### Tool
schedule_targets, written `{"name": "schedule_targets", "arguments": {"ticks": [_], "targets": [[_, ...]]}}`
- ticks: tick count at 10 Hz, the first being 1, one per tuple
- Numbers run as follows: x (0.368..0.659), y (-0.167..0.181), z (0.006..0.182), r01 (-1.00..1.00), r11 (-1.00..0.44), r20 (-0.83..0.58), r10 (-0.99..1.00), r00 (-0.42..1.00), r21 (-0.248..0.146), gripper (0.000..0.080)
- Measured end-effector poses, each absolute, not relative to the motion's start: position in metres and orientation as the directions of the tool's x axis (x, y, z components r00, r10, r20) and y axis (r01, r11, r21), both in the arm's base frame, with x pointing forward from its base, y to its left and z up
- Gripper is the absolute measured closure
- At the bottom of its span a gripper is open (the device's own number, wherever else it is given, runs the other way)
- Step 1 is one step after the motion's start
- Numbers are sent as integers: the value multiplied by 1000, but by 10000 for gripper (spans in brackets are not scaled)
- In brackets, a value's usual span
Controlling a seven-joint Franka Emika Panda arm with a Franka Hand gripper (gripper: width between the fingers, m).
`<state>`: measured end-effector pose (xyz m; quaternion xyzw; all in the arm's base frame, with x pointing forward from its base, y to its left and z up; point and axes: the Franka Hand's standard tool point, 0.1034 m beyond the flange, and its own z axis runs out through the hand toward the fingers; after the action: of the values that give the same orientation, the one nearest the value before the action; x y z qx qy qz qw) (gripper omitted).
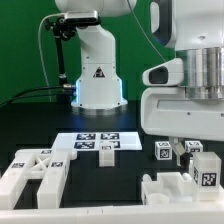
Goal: Assemble chair
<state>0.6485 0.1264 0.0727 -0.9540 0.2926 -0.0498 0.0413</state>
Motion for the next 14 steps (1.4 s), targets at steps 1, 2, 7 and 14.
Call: {"name": "schedule_targets", "arguments": {"ticks": [1,2,7,14], "targets": [[649,126,72,-472,-876,82,-480,873,-96,150],[651,125,72,-294,-954,109,-299,948,-60,150],[651,123,70,-268,-962,114,-272,955,-55,374],[649,122,68,-879,-461,18,-887,462,-121,511]]}}
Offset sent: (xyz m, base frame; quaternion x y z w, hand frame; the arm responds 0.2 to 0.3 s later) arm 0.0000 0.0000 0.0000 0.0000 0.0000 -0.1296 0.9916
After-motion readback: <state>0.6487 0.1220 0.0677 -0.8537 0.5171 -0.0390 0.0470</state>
